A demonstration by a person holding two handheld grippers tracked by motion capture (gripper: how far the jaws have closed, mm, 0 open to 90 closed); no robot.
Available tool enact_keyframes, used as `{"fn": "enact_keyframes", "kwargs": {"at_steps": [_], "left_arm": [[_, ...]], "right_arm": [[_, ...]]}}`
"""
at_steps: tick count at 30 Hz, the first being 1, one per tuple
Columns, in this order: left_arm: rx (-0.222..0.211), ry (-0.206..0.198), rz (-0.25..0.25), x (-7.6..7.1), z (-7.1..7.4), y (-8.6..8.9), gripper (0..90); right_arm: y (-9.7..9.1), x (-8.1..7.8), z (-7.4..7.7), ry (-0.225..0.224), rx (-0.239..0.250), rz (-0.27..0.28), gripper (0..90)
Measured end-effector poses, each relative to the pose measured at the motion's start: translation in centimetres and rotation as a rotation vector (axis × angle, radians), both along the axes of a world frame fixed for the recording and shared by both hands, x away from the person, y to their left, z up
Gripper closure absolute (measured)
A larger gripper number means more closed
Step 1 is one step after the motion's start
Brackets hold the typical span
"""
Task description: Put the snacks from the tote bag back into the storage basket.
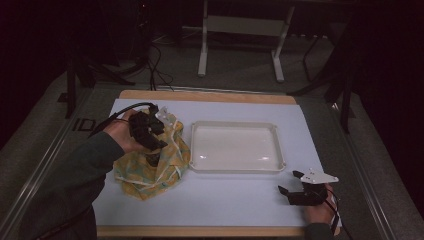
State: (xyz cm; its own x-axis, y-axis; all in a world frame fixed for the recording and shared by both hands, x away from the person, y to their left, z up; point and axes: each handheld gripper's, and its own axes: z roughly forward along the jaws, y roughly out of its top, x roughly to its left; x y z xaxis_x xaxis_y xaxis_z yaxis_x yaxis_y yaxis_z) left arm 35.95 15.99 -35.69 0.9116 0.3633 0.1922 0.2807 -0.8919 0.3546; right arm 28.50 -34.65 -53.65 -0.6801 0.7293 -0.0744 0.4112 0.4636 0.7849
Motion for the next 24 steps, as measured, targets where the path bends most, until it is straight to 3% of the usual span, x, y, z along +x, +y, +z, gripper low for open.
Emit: {"fn": "enact_keyframes", "kwargs": {"at_steps": [24], "left_arm": [[0.034,0.087,0.091,1.4,-0.5,2.7,52.2]], "right_arm": [[0.0,0.0,0.0,0.005,-0.003,-0.002,16.2]]}}
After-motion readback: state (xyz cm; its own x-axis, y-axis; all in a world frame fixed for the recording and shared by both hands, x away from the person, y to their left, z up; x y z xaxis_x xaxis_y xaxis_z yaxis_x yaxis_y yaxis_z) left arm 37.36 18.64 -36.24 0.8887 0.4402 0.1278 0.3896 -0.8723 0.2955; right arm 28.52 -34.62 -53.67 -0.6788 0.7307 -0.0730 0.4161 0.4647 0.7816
